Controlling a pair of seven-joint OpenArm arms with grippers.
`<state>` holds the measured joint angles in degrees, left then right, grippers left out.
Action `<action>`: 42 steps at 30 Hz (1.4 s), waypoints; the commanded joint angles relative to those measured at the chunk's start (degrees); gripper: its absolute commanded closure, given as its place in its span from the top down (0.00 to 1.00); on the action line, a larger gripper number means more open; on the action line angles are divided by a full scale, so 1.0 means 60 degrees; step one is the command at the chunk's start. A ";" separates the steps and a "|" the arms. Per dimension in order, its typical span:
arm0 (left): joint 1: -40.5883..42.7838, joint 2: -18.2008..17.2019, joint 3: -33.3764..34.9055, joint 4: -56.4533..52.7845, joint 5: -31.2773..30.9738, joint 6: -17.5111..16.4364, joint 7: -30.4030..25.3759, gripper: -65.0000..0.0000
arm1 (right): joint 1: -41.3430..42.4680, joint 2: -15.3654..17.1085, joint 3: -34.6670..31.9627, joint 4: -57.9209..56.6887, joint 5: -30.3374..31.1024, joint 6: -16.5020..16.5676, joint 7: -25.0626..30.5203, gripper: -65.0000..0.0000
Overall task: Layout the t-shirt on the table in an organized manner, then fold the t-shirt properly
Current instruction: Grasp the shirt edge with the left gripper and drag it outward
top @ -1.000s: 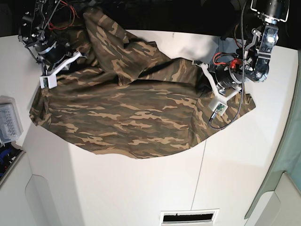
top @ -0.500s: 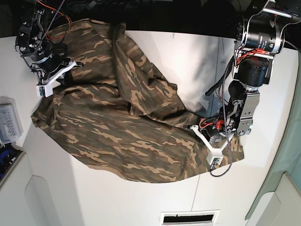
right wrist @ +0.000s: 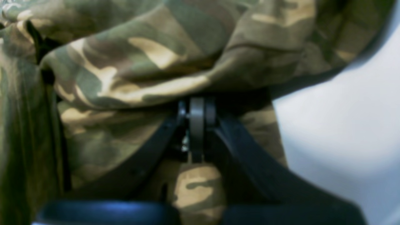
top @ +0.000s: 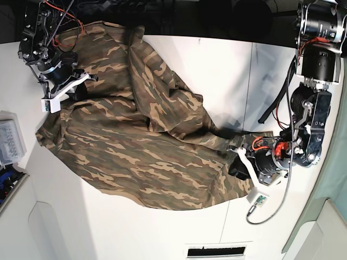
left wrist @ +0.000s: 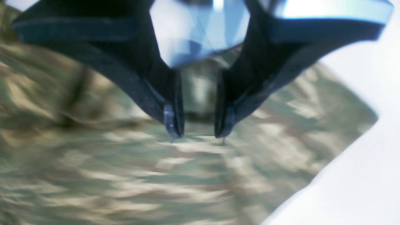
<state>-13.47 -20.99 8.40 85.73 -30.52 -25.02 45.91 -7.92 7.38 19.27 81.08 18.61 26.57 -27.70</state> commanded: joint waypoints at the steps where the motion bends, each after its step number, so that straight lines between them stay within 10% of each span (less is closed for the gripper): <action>1: 0.0109 -0.0018 0.0036 0.0616 -0.0280 -0.0240 -0.0146 0.32 | 0.0102 0.0062 0.0025 0.0138 0.0146 0.0044 0.0189 0.00; 21: 0.1158 0.1763 0.1188 -0.0725 0.0863 -0.0240 -0.1406 0.44 | 0.0127 0.0062 0.0018 0.0135 0.0149 0.0044 -0.0062 0.00; 36: 0.0659 0.1912 0.2900 -0.1264 0.1428 -0.0729 -0.1406 0.44 | 0.0138 0.0062 0.0018 0.0135 0.0149 0.0051 -0.0098 0.00; 42: 0.0637 0.1912 0.3042 -0.1260 0.1712 -0.0069 -0.1402 0.02 | 0.0153 0.0062 0.0018 0.0135 0.0149 0.0051 -0.0076 0.00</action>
<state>-8.45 -9.67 26.81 77.25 -19.53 -25.52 38.52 -7.64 7.29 19.27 81.08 18.61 26.59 -29.21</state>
